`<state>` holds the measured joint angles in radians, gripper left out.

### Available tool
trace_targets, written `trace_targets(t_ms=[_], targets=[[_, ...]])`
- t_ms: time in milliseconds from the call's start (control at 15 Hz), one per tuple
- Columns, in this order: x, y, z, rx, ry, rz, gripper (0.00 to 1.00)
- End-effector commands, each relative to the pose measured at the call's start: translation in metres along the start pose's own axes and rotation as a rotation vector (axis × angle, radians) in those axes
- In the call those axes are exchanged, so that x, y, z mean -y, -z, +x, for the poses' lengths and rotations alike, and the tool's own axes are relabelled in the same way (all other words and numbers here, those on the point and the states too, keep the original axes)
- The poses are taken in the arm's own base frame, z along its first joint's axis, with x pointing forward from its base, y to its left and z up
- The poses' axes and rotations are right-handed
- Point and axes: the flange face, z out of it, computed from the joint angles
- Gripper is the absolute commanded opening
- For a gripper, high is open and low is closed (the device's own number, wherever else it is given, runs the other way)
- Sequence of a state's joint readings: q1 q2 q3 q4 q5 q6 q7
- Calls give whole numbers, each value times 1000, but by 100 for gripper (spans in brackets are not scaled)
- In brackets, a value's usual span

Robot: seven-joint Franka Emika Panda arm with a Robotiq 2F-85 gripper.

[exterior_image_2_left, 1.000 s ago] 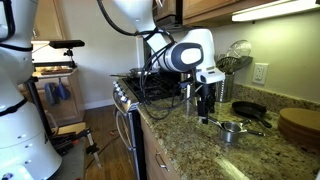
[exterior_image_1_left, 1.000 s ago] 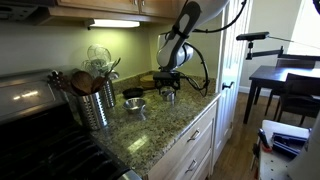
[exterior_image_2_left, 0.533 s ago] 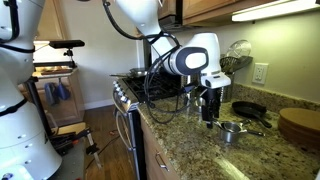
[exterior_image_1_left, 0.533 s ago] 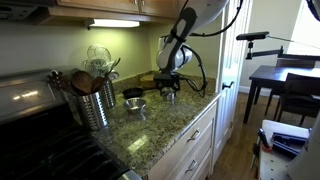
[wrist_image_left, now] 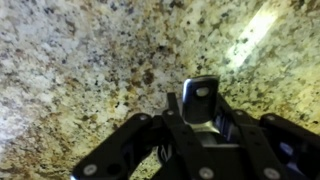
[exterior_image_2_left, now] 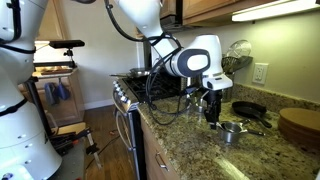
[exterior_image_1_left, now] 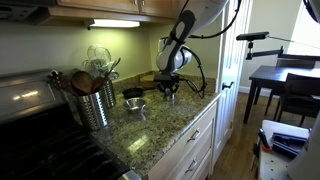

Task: Seperate the silver pots.

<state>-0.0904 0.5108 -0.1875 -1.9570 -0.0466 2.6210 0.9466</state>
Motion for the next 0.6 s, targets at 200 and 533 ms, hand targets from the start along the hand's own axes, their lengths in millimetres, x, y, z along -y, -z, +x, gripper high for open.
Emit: trace_targets(t_ms=[200,533], targets=[[1,1,2,6,12,-16,15],[-1,4,-2,-5,23,-31,14]])
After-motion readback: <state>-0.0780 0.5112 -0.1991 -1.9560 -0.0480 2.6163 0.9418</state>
